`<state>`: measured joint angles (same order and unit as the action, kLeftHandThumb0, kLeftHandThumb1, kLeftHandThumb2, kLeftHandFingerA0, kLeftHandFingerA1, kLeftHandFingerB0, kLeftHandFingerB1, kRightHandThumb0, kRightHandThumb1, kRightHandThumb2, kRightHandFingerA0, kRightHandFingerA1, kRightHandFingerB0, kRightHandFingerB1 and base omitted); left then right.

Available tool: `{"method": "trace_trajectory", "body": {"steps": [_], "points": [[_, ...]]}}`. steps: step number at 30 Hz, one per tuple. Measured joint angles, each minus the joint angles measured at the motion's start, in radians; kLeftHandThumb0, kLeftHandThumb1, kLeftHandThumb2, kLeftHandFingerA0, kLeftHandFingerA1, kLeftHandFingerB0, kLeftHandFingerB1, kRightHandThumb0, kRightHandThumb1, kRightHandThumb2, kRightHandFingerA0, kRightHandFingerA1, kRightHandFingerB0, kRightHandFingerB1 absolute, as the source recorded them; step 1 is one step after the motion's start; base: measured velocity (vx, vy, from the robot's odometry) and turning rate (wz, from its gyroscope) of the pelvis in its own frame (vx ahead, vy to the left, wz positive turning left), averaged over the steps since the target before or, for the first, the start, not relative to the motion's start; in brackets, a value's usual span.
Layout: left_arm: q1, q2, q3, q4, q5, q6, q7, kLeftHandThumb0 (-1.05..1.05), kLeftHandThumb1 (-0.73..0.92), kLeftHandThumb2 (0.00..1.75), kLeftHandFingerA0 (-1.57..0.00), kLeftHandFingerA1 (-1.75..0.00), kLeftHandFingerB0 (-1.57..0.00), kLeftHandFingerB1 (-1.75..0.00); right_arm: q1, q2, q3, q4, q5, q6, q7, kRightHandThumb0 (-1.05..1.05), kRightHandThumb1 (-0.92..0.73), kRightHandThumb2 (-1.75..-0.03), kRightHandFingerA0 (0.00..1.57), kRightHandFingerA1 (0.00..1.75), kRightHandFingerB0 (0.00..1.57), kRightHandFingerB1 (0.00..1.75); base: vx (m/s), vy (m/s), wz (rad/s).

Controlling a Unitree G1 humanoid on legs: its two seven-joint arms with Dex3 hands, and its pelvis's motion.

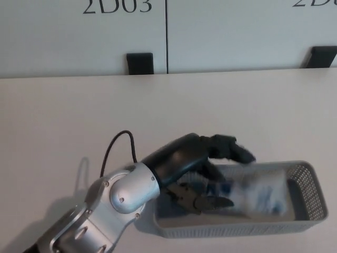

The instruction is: The robot walks towards a table in front, picks a shampoo with left hand and puts it in a small grey container

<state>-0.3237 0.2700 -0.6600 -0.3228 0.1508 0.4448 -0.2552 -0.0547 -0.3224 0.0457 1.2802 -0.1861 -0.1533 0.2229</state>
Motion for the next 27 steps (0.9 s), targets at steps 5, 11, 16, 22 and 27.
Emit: {"method": "trace_trajectory", "body": {"steps": [5, 11, 16, 22, 27], "points": [[-0.011, 0.016, -0.004, -0.034, 0.074, -0.011, 0.008, -0.78, 0.36, 0.70, -0.01, -0.16, -0.01, -0.15, 0.000, 0.000, -0.002, -0.003, -0.001, 0.000, 0.002, -0.31, -0.72, -0.62, 0.49, 0.43, 0.43, 0.37, 0.00, 0.000, 0.00], [-0.035, 0.045, -0.008, -0.067, 0.158, -0.010, -0.002, -0.87, 0.46, 0.64, 0.00, -0.15, 0.00, -0.18, 0.000, 0.000, 0.001, -0.005, -0.002, -0.002, 0.002, -0.31, -0.72, -0.62, 0.49, 0.43, 0.44, 0.37, 0.00, 0.000, 0.00], [-0.033, 0.061, -0.003, -0.101, 0.183, -0.010, -0.037, -0.83, 0.38, 0.72, 0.00, -0.09, 0.00, -0.12, 0.000, 0.000, 0.005, -0.006, -0.003, -0.003, 0.003, -0.32, -0.72, -0.62, 0.48, 0.43, 0.44, 0.37, 0.00, 0.000, 0.00], [-0.004, 0.078, 0.092, -0.255, 0.174, -0.019, -0.072, -0.66, 0.38, 0.82, -0.03, -0.16, -0.03, -0.23, -0.004, 0.000, 0.010, -0.007, -0.003, -0.002, 0.005, -0.33, -0.72, -0.61, 0.50, 0.42, 0.46, 0.37, 0.00, 0.000, 0.00], [0.065, 0.092, 0.224, -0.455, 0.128, -0.021, -0.099, -0.62, 0.39, 0.77, -0.09, -0.33, -0.02, -0.26, -0.002, 0.001, 0.017, -0.008, -0.004, -0.003, 0.005, -0.31, -0.72, -0.62, 0.49, 0.43, 0.47, 0.39, 0.00, 0.000, 0.00]]}}
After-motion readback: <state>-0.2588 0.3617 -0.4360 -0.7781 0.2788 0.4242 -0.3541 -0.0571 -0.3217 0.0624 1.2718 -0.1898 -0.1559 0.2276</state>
